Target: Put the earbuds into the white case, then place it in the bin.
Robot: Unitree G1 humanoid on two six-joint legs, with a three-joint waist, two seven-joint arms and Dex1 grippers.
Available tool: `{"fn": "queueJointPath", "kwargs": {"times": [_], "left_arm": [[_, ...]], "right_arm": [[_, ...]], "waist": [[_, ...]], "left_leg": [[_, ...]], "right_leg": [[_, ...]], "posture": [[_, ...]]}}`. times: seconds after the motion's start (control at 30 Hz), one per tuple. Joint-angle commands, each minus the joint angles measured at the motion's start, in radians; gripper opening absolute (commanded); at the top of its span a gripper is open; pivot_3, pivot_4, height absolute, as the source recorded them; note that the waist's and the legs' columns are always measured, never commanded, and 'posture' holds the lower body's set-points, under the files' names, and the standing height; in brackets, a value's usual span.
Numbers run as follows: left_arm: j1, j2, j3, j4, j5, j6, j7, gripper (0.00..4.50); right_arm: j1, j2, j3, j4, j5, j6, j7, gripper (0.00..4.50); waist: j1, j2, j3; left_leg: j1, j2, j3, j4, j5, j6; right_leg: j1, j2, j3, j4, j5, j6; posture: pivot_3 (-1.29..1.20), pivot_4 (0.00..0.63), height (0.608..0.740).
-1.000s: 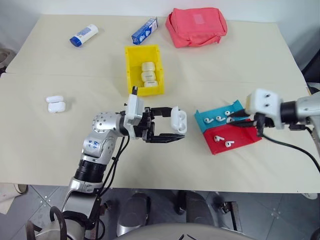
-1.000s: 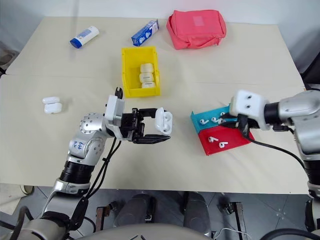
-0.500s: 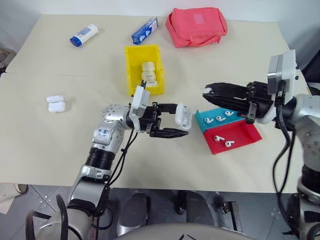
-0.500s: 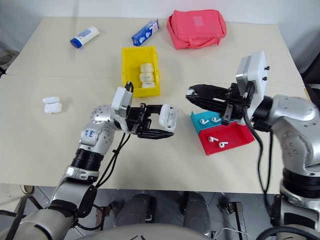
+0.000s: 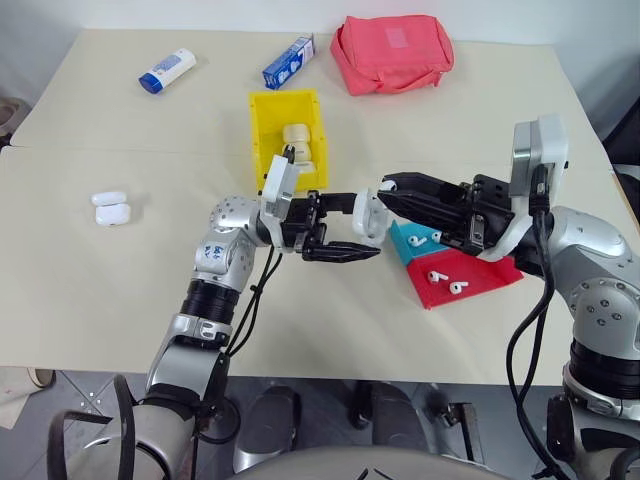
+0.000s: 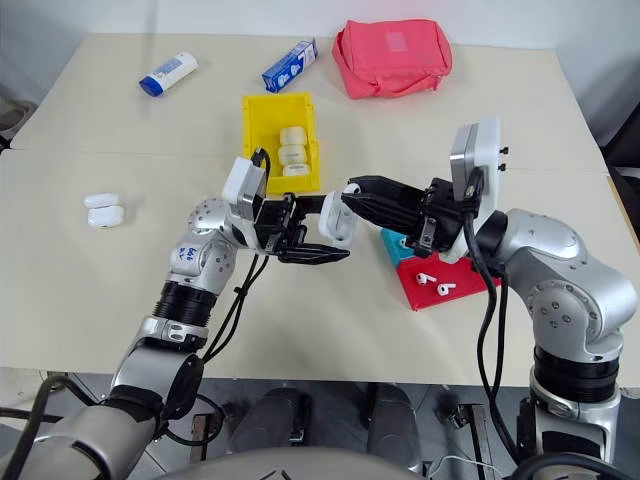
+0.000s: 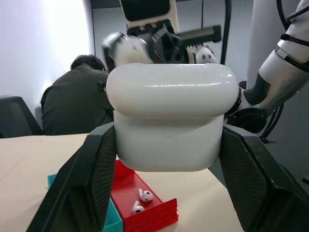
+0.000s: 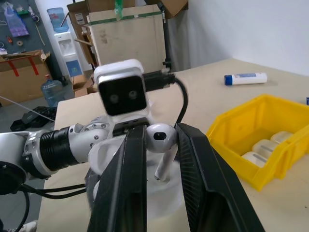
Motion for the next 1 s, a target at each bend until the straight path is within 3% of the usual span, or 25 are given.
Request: {"fn": "queueJointPath", "kwargs": {"times": [0.03, 0.47, 0.7, 1.0], "left_arm": [[-0.012, -0.007, 0.007, -0.028, -0.017, -0.008, -0.017, 2.79], [0.007, -0.007, 0.005, -0.071, -0.023, -0.002, -0.034, 2.79], [0.0, -0.004, 0.028, -0.062, -0.019, -0.027, -0.011, 2.79], [-0.018, -0.002, 0.055, -0.03, -0.009, -0.066, 0.008, 2.79]], "right_arm": [[0.006, 0.011, 0.022, -0.016, -0.02, -0.05, 0.002, 0.56], [0.037, 0.041, 0.112, 0.05, -0.142, -0.185, 0.026, 0.56], [0.134, -0.039, 0.154, 0.044, -0.219, -0.248, 0.103, 0.56], [0.144, -0.103, 0.163, 0.035, -0.191, -0.225, 0.142, 0.56]], "waist": [[-0.001, 0.0, 0.0], [0.0, 0.0, 0.0], [0.001, 0.0, 0.0], [0.002, 0.0, 0.0]], "left_leg": [[0.0, 0.0, 0.0, 0.0, 0.0, 0.0], [0.0, 0.0, 0.0, 0.0, 0.0, 0.0], [0.0, 0.0, 0.0, 0.0, 0.0, 0.001], [0.0, 0.0, 0.0, 0.0, 0.0, 0.001]], "right_leg": [[0.0, 0.0, 0.0, 0.0, 0.0, 0.0], [0.0, 0.0, 0.0, 0.0, 0.0, 0.0], [0.0, 0.0, 0.0, 0.0, 0.0, 0.0], [0.0, 0.0, 0.0, 0.0, 0.0, 0.0]], "posture": [[0.0, 0.15, 0.74], [0.0, 0.15, 0.74], [0.0, 0.15, 0.74], [0.0, 0.15, 0.74]]}}
